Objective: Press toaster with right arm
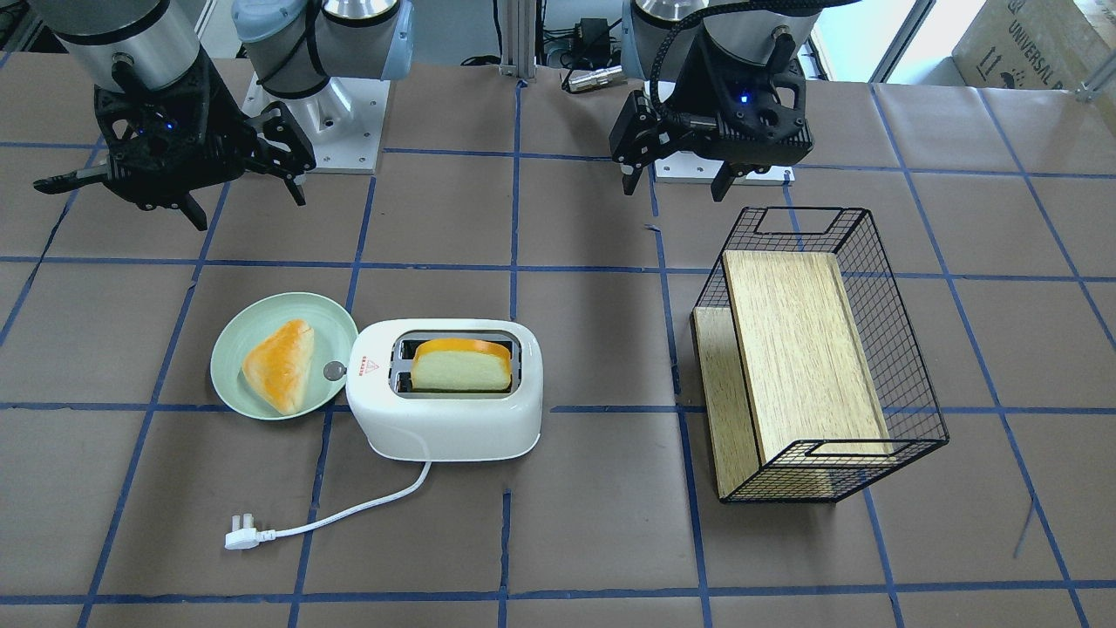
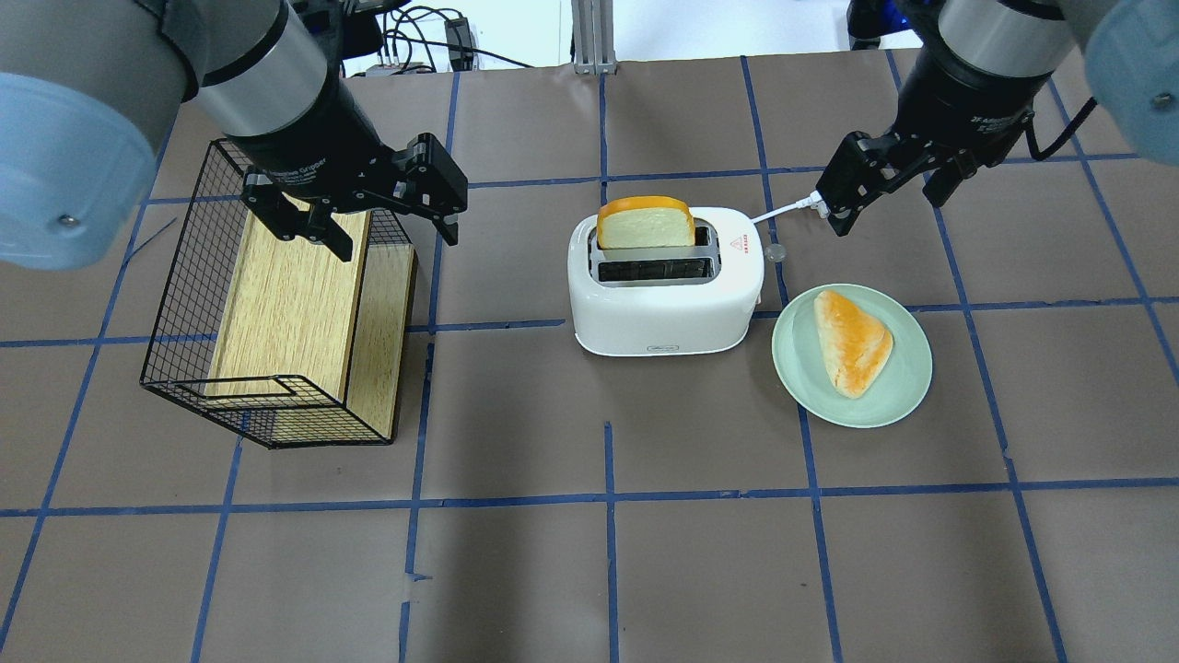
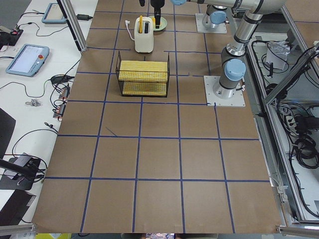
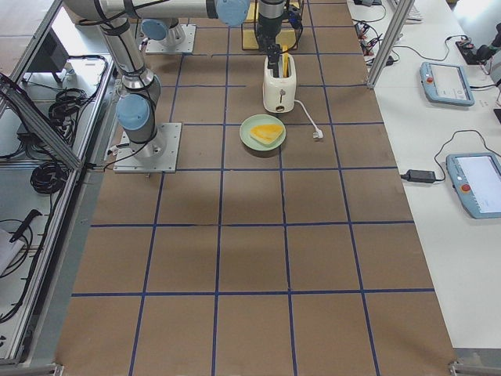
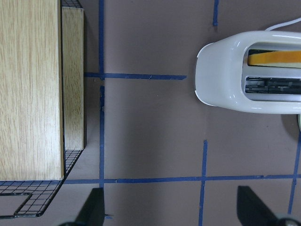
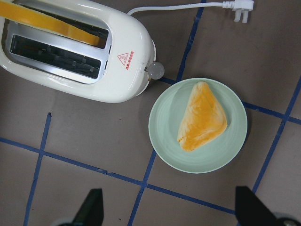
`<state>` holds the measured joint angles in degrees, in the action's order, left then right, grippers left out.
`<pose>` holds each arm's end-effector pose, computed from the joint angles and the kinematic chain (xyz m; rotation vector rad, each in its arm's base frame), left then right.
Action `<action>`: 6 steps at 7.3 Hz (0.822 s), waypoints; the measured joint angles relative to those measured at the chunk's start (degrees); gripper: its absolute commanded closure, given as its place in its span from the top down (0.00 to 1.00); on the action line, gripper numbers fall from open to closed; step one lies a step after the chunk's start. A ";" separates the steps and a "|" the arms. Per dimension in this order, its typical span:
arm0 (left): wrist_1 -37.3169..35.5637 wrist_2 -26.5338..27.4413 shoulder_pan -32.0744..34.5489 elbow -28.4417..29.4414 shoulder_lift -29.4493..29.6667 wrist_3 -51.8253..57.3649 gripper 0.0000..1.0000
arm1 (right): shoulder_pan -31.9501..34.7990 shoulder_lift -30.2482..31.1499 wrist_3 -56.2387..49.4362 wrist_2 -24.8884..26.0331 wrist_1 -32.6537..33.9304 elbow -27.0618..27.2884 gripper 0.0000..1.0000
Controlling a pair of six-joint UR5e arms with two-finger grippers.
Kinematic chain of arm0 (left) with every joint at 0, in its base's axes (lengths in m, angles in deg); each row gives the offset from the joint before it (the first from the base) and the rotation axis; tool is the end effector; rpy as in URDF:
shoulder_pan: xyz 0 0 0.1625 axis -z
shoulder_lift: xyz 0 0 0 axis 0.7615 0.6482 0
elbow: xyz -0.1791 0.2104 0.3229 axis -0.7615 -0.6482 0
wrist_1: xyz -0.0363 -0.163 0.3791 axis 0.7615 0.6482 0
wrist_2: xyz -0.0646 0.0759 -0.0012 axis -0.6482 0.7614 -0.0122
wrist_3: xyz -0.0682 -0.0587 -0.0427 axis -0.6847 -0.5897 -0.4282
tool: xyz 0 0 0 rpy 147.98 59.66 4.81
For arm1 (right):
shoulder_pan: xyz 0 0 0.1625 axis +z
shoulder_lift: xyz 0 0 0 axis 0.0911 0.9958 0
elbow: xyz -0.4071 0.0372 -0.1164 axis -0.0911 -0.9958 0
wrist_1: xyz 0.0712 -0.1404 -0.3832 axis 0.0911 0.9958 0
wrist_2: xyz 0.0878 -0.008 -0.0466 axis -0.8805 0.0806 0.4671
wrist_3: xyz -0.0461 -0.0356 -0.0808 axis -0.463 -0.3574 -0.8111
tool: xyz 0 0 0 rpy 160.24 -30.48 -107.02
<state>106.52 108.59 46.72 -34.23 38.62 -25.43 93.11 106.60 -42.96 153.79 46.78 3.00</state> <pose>-0.1970 -0.4607 0.5063 0.0676 -3.0206 0.0111 0.1202 -0.4883 0.4938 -0.4748 3.0518 0.0327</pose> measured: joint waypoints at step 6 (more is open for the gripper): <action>0.00 0.00 -0.01 0.00 0.00 0.00 1.00 | 0.10 0.06 0.06 1.35 -0.78 0.09 1.00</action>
<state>106.52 108.59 46.71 -34.23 38.62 -25.43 93.21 106.65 -42.90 155.14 45.99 3.09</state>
